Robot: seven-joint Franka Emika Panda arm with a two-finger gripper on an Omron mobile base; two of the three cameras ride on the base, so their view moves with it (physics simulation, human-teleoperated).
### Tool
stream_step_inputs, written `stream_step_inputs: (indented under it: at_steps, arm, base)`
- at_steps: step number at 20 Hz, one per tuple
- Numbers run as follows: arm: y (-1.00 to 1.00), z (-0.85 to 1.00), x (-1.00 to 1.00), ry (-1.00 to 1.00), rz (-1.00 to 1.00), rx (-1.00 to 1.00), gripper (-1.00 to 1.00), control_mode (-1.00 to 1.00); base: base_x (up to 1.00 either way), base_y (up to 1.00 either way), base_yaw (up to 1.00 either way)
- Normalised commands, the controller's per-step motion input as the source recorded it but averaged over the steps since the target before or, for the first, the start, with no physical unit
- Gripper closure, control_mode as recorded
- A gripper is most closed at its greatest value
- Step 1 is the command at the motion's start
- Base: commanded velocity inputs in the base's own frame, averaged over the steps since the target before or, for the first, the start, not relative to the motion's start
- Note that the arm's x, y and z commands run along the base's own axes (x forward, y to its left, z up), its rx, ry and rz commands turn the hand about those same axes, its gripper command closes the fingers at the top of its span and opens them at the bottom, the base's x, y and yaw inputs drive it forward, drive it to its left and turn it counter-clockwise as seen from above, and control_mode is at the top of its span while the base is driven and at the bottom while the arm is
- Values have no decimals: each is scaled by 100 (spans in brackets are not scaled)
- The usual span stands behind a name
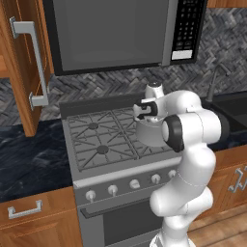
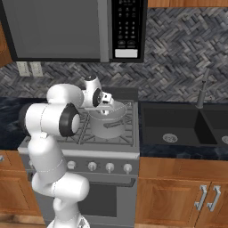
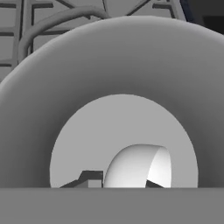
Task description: Open the cabinet and move the ladle to the pot. Then close the cabinet.
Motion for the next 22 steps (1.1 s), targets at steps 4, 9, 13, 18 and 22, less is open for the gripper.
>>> stream_step_inputs:
  at_steps: [4, 9, 13, 18, 22]
  arm:
    - [0, -9, 4, 4, 0, 0, 100, -100]
    - [0, -10, 3, 5, 0, 0, 100, -100]
    - [0, -5, 1, 4, 0, 0, 100, -100]
    - [0, 0, 0, 1, 0, 0, -100, -100]
    - [0, 0, 0, 0, 0, 0, -100, -100]
  base:
    - [0, 0, 0]
    - [0, 0, 0]
    - [0, 0, 0]
    - [0, 0, 0]
    - [0, 0, 0]
